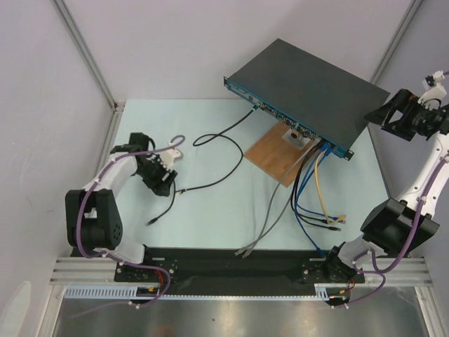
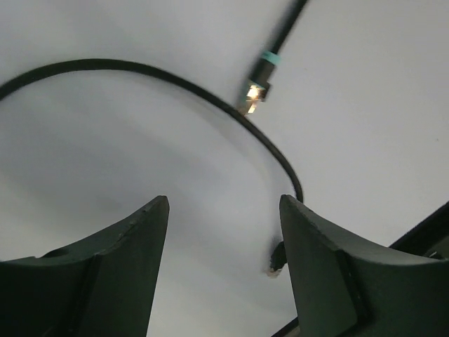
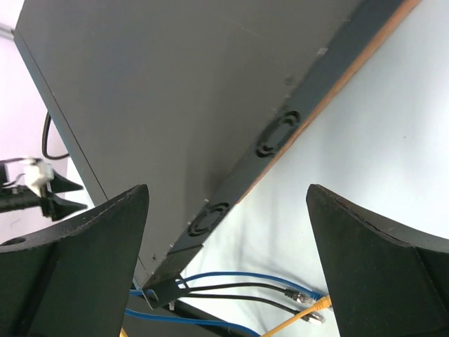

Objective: Insert the plug into the switch port

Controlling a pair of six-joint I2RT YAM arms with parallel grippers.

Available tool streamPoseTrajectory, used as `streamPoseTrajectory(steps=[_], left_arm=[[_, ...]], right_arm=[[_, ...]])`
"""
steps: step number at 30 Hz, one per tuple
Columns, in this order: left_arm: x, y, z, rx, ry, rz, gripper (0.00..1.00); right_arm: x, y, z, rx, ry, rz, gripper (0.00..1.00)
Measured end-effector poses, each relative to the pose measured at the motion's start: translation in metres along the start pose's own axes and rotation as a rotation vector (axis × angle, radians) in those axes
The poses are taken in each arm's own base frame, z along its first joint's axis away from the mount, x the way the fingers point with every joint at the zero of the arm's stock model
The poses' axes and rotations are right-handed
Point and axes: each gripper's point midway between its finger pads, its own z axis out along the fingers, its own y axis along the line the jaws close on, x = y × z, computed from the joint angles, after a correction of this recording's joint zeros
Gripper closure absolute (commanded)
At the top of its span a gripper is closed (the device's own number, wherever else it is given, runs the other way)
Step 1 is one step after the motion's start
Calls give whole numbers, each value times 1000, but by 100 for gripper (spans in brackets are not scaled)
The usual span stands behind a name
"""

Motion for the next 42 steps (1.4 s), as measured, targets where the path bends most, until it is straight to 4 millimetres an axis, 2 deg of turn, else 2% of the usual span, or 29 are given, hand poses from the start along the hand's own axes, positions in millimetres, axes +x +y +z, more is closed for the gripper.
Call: streamPoseTrajectory(steps=[3,5,9,14,20,23,24,26,29,32,34,37,40,42], left_arm=[[18,-26,19,53,81,64,30],[30,-34,28,62,121,77,31],[42,-35,38,34,156,79,35],[39,-41,49,12,157,100,39],[38,-46,57,-9,153,38,60],[35,-47,57,-19,141,-15,81],[34,-48,57,-20,138,-38,99],[30,-48,55,-24,131,-81,100],[14,-50,47,-19,97,-140,100],[-23,-52,23,-27,-14,-216,100],[-60,-51,-6,-44,-131,-260,100],[-120,-48,-60,-74,-329,-329,100],[-163,-52,-111,-84,-509,-425,100],[-182,-57,-137,-70,-610,-491,100]], right_arm=[[3,9,8,-10,21,-24,0],[5,15,13,-18,34,-42,0],[8,27,16,-37,44,-70,0],[7,44,9,-48,25,-111,0],[3,65,-3,-72,-17,-169,0],[3,77,-8,-96,-47,-202,1],[5,82,-10,-103,-55,-208,0],[5,91,-14,-121,-73,-223,0],[4,107,-18,-162,-102,-249,1],[3,123,-21,-211,-138,-257,1],[4,135,-22,-249,-154,-251,1],[7,157,-21,-321,-175,-251,2],[14,184,-18,-405,-176,-247,3],[19,200,-15,-452,-169,-244,4]])
